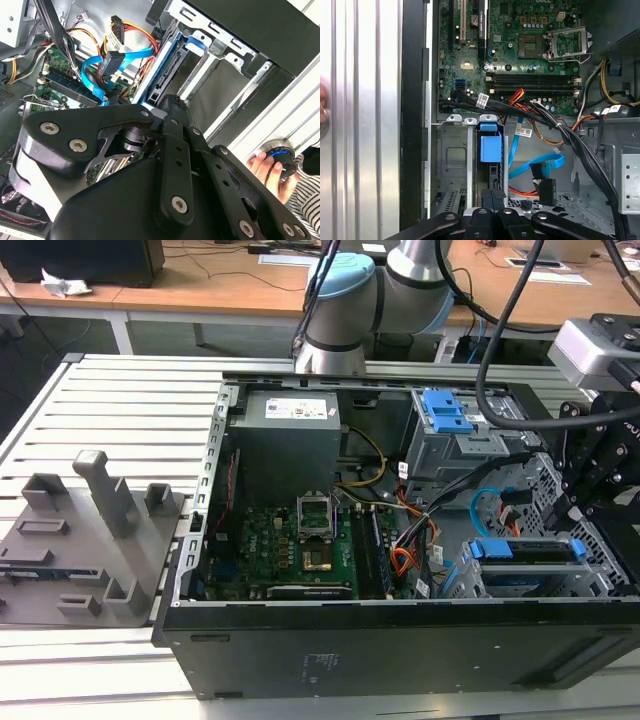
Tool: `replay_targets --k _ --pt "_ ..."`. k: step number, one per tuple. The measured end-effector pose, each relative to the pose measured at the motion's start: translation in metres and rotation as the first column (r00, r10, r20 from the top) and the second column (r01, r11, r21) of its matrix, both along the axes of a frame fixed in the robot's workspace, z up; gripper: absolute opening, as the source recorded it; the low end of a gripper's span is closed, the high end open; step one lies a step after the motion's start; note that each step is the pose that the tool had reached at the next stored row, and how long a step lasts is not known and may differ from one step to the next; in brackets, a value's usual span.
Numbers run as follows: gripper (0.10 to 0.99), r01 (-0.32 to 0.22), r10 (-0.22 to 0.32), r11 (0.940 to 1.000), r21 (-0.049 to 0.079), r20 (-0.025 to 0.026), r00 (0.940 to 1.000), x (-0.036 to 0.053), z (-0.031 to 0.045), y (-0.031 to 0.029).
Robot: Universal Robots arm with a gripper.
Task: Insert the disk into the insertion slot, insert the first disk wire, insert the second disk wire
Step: 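Insert the disk into the insertion slot, then insert the first disk wire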
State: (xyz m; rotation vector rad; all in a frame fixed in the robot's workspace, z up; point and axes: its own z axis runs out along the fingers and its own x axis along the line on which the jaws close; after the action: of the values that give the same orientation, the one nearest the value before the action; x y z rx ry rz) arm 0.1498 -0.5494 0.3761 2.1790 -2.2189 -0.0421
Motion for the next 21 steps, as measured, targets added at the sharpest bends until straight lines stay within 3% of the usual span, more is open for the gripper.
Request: replay_targets --k 11,14,16,17,18,20,21 --pt "0.114 0.000 0.000 1.0000 0.000 0.0000 1.0000 0.0002 -0.0002 0.0000" --pt "0.294 0.000 0.000 1.0000 0.000 0.0000 1.0000 0.0003 -0.0003 0.0000" --pt "0.294 0.000 0.000 1.0000 0.000 0.0000 1.0000 0.0003 -0.0003 0.0000" --pt "0.361 0.000 0.000 1.0000 0.000 0.0000 1.0000 0.0003 -0.0003 0.0000" --pt "0.361 0.000 0.000 1.0000 0.000 0.0000 1.0000 0.0003 -0.0004 0.0001" --pt "0.361 0.000 0.000 1.0000 -0.001 0.0000 1.0000 0.0003 -0.0003 0.0049" --pt "0.361 0.000 0.000 1.0000 -0.001 0.0000 1.0000 0.0003 -0.0004 0.0113"
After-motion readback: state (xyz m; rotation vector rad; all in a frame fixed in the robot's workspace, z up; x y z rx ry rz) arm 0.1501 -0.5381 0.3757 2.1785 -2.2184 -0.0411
